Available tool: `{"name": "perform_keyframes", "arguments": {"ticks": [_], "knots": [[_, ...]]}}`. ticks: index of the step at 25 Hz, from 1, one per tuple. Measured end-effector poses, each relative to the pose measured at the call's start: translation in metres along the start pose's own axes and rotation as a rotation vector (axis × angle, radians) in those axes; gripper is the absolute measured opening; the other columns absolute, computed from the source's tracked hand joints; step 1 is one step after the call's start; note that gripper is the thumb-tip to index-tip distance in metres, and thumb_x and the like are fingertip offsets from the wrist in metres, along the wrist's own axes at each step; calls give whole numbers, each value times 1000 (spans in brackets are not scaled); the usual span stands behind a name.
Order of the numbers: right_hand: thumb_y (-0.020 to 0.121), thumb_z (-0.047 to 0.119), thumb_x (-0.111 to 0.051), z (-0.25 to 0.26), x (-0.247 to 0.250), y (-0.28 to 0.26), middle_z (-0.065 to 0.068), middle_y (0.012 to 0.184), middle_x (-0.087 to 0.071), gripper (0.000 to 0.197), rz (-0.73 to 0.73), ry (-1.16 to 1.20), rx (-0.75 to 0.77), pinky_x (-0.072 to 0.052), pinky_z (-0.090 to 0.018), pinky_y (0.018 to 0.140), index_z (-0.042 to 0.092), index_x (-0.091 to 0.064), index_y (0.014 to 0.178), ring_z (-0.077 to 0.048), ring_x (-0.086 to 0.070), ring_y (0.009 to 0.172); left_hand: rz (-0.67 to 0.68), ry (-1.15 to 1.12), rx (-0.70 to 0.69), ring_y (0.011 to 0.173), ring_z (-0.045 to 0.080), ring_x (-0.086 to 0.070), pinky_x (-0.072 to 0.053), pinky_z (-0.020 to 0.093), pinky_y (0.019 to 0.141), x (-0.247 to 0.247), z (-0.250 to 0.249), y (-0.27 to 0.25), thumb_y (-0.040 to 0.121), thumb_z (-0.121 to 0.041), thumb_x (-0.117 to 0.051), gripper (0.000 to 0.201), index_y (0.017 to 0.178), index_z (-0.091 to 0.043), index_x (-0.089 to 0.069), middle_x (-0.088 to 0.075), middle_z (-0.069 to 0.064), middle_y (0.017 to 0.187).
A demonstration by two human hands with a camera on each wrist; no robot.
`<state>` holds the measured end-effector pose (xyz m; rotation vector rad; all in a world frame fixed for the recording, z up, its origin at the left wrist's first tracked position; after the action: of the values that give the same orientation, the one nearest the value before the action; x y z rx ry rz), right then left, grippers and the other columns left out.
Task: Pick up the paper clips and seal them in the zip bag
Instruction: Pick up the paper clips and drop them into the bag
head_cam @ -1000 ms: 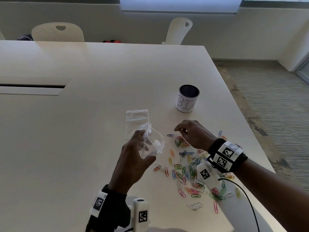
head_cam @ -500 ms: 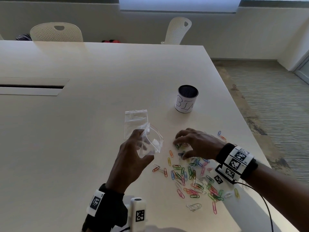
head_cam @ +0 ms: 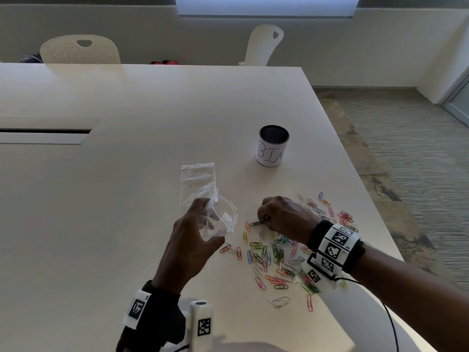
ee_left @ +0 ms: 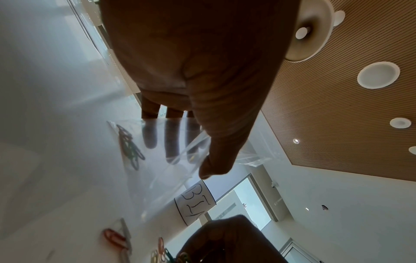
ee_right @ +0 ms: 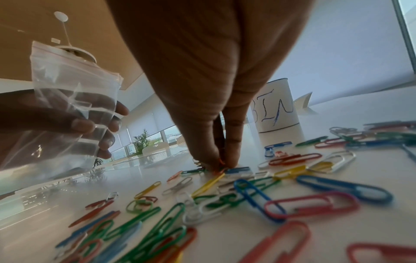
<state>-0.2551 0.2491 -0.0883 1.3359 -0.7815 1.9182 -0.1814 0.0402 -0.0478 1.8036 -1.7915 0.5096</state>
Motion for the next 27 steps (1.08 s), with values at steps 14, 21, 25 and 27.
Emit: {"name": "perform_keyframes", "arguments": {"ticks": [14, 21, 25, 27], "knots": [[83, 8, -84, 12, 87, -41, -2, 89, -82, 14, -240, 846, -164, -64, -23, 79, 7, -81, 97, -16, -79, 86, -48, 37, 1, 95, -7, -64, -48, 8, 70, -26, -15, -23, 79, -24, -91, 57, 120, -34, -53, -66, -24, 99], [85, 11, -83, 72, 101, -29, -3, 79, -80, 8, -148, 670, -96, -67, -40, 68, 11, -83, 93, -21, -79, 71, -22, 26, -43, 97, -13, -61, -47, 1, 67, -26, -23, -9, 78, -25, -91, 61, 124, -30, -52, -59, -32, 97], [86, 8, -81, 79, 107, -11, -1, 86, -82, 12, -150, 523, -69, -65, -22, 70, 12, -84, 98, -8, -78, 72, -5, -4, -48, 98, -12, -60, -45, -2, 71, -24, -21, 3, 79, -22, -90, 57, 122, -27, -53, -60, -29, 94], [86, 8, -82, 81, 111, -6, -1, 91, -82, 17, -136, 512, -88, -64, -21, 77, 12, -83, 102, -4, -78, 76, 6, 1, -62, 95, -10, -62, -47, 1, 69, -22, -20, 8, 79, -24, -90, 58, 119, -33, -49, -60, -30, 96]]}}
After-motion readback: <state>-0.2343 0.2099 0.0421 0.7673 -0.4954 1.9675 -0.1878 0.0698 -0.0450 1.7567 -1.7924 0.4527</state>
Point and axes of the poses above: each hand's wrist, its own y-axis towards the middle knuckle, its own x-axis out of the back of the hand, z = x × y, the point moved 7 cm from there along y, towards the middle knuckle
